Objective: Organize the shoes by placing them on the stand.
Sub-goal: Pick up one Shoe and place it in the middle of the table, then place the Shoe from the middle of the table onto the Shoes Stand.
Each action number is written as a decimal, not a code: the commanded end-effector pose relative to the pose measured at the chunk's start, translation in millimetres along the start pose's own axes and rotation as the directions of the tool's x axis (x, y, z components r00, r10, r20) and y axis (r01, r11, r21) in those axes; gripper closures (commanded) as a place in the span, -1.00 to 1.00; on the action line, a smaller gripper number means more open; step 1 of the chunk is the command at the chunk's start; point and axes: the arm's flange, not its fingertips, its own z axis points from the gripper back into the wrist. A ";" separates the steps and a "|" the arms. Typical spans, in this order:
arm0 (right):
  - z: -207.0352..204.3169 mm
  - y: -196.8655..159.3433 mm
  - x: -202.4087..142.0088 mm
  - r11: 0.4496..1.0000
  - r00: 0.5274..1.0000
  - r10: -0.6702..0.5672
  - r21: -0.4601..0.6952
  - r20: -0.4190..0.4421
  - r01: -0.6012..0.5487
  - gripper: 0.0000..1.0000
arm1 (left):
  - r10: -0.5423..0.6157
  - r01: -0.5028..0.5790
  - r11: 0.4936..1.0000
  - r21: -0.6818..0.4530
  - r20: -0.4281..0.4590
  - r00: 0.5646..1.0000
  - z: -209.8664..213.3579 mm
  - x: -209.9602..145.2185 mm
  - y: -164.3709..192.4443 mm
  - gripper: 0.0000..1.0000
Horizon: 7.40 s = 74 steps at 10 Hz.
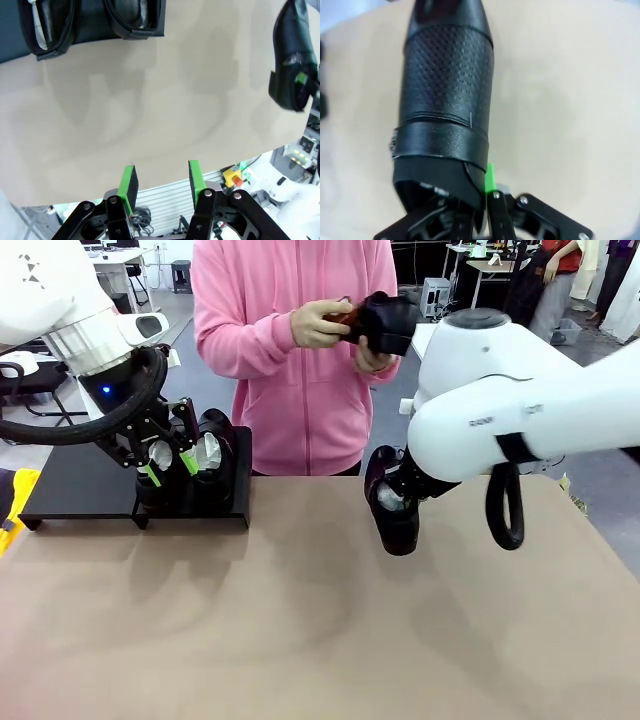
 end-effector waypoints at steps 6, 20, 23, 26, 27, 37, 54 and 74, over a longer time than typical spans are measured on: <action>33.0 92.0 -159.1 0.995 0.998 -0.010 0.099 -0.058 0.016 1.00 | -0.001 0.001 1.000 0.011 0.002 1.000 0.3 -3.2 2.7 -0.10; -32.8 117.0 -178.0 0.968 0.987 0.002 0.248 -0.162 0.039 -1.00 | -0.001 0.001 1.000 0.011 0.002 1.000 0.3 -3.2 2.7 -0.10; -0.2 100.9 -182.8 0.964 0.977 0.085 0.262 -0.197 -0.031 -1.00 | -0.001 0.001 1.000 0.011 0.002 1.000 0.3 -3.2 2.7 -0.10; -24.6 119.7 -175.8 0.971 0.988 0.018 0.238 -0.156 0.020 -1.00 | -0.001 0.001 1.000 0.011 0.002 1.000 0.3 -3.2 2.7 -0.10; -24.6 119.7 -175.8 0.971 0.988 0.018 0.238 -0.156 0.020 -1.00 | -0.001 0.001 1.000 0.011 0.002 1.000 0.3 -3.2 2.7 -0.10; 39.0 -19.1 -193.9 0.975 0.983 -0.134 0.161 -0.129 0.154 -1.00 | -0.080 0.079 0.996 0.035 0.004 0.997 -32.8 -62.4 -64.9 -0.10; 77.2 -182.1 -114.2 0.764 0.760 -0.645 -0.066 -0.078 0.642 -1.00 | 0.122 -0.107 0.987 0.119 -0.133 0.983 -216.5 -134.3 -155.0 -0.10; 77.2 -182.1 -114.2 0.764 0.760 -0.645 -0.066 -0.078 0.642 -1.00 | 0.042 -0.040 0.999 0.016 -0.153 0.987 -138.2 -134.9 -140.2 1.00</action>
